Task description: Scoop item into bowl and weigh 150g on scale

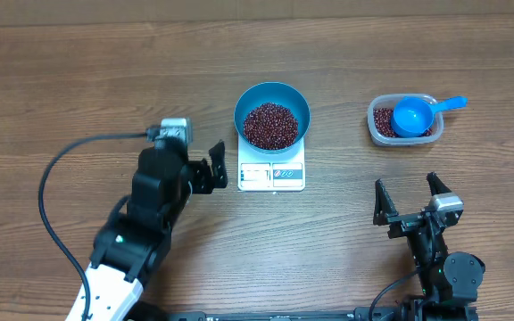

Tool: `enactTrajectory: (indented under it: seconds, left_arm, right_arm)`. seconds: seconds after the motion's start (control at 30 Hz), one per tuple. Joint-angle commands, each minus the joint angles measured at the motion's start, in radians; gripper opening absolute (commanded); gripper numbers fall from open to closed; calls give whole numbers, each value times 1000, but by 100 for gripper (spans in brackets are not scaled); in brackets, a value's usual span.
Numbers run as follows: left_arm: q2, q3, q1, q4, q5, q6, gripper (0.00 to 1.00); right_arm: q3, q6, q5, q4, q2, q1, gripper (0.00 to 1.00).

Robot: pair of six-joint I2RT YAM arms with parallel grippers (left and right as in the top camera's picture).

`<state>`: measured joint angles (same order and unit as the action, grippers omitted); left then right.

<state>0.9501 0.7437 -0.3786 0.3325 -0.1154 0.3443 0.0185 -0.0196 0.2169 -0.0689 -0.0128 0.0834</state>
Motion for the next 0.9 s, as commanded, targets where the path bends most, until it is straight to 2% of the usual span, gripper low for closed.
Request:
enactTrajectory:
  seconds: [0.0, 0.17, 0.4, 0.63, 0.87]
  left_arm:
    - [-82, -183, 33, -181, 39, -15, 100]
    - [-184, -399, 40, -440, 39, -15, 100]
    - [-312, -618, 78, -649, 39, 24, 100]
    - [-458, -738, 152, -659, 39, 86, 99]
    - [-590, -739, 214, -521, 30, 90, 99]
  right_arm:
    - [-11, -3, -7, 4, 10, -6, 100]
    - [-11, -3, -7, 4, 10, -6, 100]
    - [-11, -3, -7, 4, 10, -6, 100]
    - [-11, -3, -7, 5, 10, -6, 100]
    - [-11, -3, -7, 4, 10, -6, 100]
